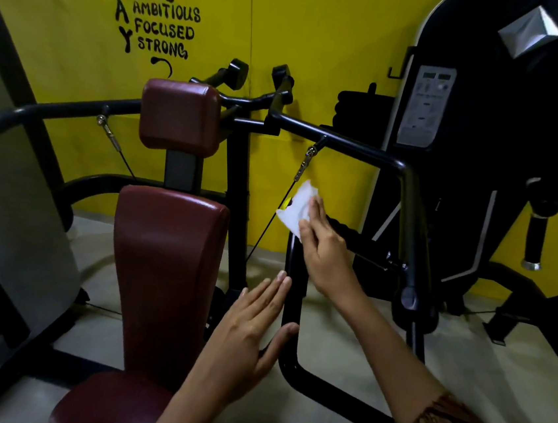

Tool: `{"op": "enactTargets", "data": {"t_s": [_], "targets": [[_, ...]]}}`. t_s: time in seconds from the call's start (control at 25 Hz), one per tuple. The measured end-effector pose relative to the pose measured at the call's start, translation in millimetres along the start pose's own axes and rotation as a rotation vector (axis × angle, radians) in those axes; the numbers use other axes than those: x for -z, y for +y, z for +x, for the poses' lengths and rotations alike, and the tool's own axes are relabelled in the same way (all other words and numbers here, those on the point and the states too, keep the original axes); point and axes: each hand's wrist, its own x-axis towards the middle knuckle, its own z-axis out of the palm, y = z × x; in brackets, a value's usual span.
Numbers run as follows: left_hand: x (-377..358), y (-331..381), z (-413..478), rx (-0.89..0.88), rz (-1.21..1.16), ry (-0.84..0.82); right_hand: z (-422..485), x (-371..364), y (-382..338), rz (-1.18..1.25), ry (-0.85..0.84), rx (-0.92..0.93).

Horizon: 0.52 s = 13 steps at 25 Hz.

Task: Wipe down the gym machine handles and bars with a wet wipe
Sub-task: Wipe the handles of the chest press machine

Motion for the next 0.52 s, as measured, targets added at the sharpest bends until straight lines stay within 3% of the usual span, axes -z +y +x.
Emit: {"op": "enactTargets", "data": {"t_s": [0.16,0.4,0.52], "targets": [[-2,-1,0,-0.016,0.002,-0.001,-53,-4,1,0.07,0.033,-0.12],[-3,-3,1,-0.032,0.012,0.003,17,-4,-10,0.027,0.105,-0.143],[-3,-3,0,-0.033,-0.003,0.01,-5,-3,-8,0.038,0.086,-0.095]]}}
